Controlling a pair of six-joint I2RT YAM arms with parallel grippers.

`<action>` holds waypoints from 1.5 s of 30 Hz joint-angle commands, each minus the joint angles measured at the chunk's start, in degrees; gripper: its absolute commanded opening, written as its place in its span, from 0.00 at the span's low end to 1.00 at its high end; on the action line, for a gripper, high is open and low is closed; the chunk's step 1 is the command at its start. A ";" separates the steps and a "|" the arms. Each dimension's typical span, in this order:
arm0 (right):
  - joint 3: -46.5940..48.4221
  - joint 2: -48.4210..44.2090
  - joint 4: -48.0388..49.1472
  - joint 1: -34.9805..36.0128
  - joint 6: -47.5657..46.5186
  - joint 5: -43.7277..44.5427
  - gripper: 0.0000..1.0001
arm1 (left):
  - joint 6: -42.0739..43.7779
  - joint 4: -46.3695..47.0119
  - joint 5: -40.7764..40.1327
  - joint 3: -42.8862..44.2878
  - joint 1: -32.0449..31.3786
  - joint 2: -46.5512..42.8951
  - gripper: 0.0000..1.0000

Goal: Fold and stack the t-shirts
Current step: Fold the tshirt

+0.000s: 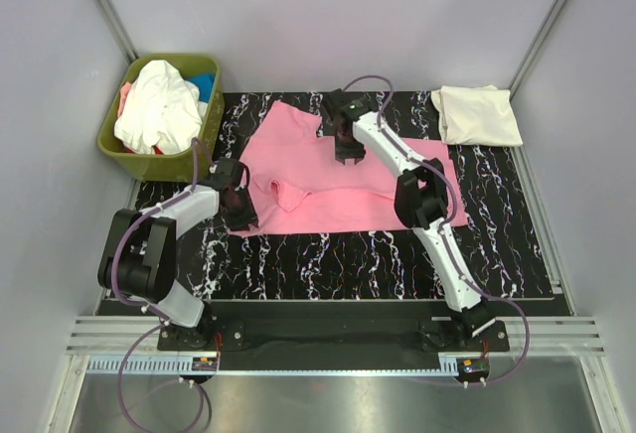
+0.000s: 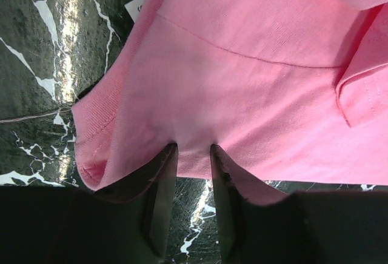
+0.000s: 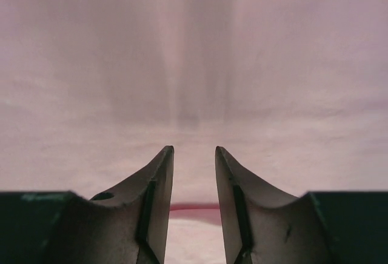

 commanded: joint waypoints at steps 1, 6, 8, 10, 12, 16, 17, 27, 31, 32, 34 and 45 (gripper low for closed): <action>5.41 -1.94 -2.97 -2.35 -4.60 3.32 0.41 | 1.00 0.11 -4.31 -2.35 0.67 1.39 0.36; -13.29 -20.29 5.96 -2.53 -4.70 3.15 0.42 | 0.38 -0.51 -4.31 -1.73 0.58 0.43 0.32; -23.05 -27.40 7.92 -2.53 -3.04 0.17 0.42 | 0.03 -0.77 -4.39 -1.30 0.58 -0.37 0.33; -30.59 -30.42 8.81 -2.53 -1.80 -3.60 0.41 | 0.21 -1.21 -4.48 -0.77 0.58 -0.72 0.33; -35.36 -32.88 9.25 -2.53 -0.30 -6.68 0.40 | 0.21 -1.12 -4.40 -0.41 0.58 -0.20 0.33; -47.31 -34.38 13.36 -2.53 1.02 -12.40 0.28 | 0.29 0.28 -3.34 -1.29 0.58 1.21 0.33; -48.38 -34.30 13.81 -2.53 1.28 -12.59 0.27 | 0.29 0.46 -3.17 -1.82 0.67 1.47 0.33; -47.60 -29.11 13.03 -4.63 0.49 -9.61 0.26 | 0.91 0.02 -4.31 -2.17 0.76 1.47 0.34; -48.04 -27.18 12.59 -9.55 -0.56 -7.23 0.27 | 1.00 -0.60 -5.36 -2.61 0.84 1.30 0.34; -48.22 -26.83 12.41 -10.43 -0.65 -6.97 0.27 | 1.09 -0.60 -5.45 -2.61 0.84 1.30 0.35; -48.57 -26.21 12.15 -13.49 -0.91 -5.91 0.27 | 1.00 -0.60 -5.71 -2.61 0.84 1.30 0.35; -29.73 -19.28 5.49 -21.77 -2.84 2.08 0.29 | 0.91 -0.68 -6.68 -2.52 1.11 1.39 0.38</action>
